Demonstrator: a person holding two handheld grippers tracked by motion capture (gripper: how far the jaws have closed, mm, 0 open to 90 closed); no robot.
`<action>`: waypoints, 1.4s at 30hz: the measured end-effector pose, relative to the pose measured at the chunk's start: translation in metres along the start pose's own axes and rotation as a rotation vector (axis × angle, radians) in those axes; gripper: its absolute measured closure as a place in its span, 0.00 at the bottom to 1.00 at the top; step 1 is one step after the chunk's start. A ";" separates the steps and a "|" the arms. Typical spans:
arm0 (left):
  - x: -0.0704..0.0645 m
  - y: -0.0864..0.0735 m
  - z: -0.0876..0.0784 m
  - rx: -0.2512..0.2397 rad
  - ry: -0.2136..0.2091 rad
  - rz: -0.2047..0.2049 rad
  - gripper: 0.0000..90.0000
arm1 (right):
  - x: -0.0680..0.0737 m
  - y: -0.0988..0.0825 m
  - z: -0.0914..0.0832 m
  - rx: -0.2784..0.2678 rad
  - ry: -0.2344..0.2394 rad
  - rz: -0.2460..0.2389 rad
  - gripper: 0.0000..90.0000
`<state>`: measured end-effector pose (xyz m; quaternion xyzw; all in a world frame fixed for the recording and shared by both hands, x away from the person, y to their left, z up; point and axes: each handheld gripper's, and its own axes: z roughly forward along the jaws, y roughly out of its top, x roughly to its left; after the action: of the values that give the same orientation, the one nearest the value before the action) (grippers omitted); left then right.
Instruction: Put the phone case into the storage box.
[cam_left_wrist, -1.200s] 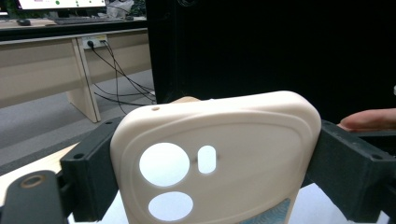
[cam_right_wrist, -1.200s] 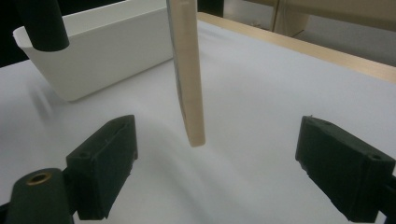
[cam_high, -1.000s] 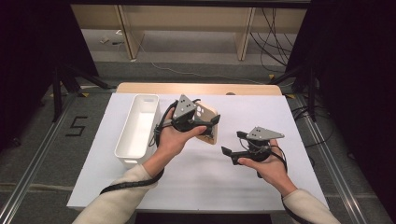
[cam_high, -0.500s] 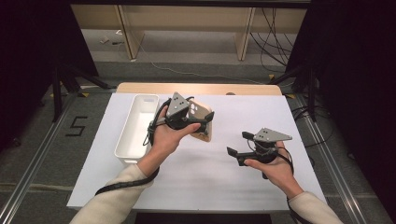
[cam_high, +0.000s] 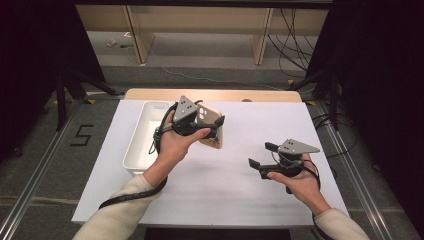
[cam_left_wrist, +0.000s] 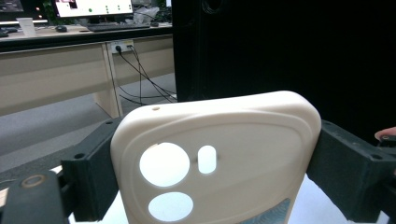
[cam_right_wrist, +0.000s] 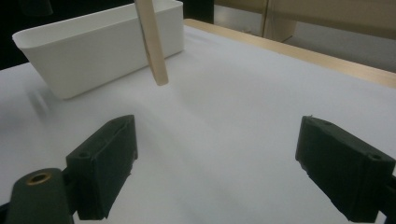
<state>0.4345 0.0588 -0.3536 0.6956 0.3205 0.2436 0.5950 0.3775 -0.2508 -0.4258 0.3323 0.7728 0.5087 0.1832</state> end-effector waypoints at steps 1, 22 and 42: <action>0.001 0.000 0.000 0.000 0.002 0.002 0.13 | 0.000 0.000 0.000 -0.001 0.001 0.001 0.15; 0.016 0.006 -0.008 -0.003 0.047 -0.003 0.13 | -0.005 -0.006 -0.007 -0.002 -0.013 0.010 0.15; 0.028 0.012 -0.016 -0.007 0.076 0.001 0.13 | -0.007 -0.008 -0.010 -0.003 -0.027 0.022 0.15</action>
<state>0.4439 0.0888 -0.3397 0.6840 0.3417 0.2711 0.5847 0.3740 -0.2648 -0.4294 0.3473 0.7659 0.5071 0.1887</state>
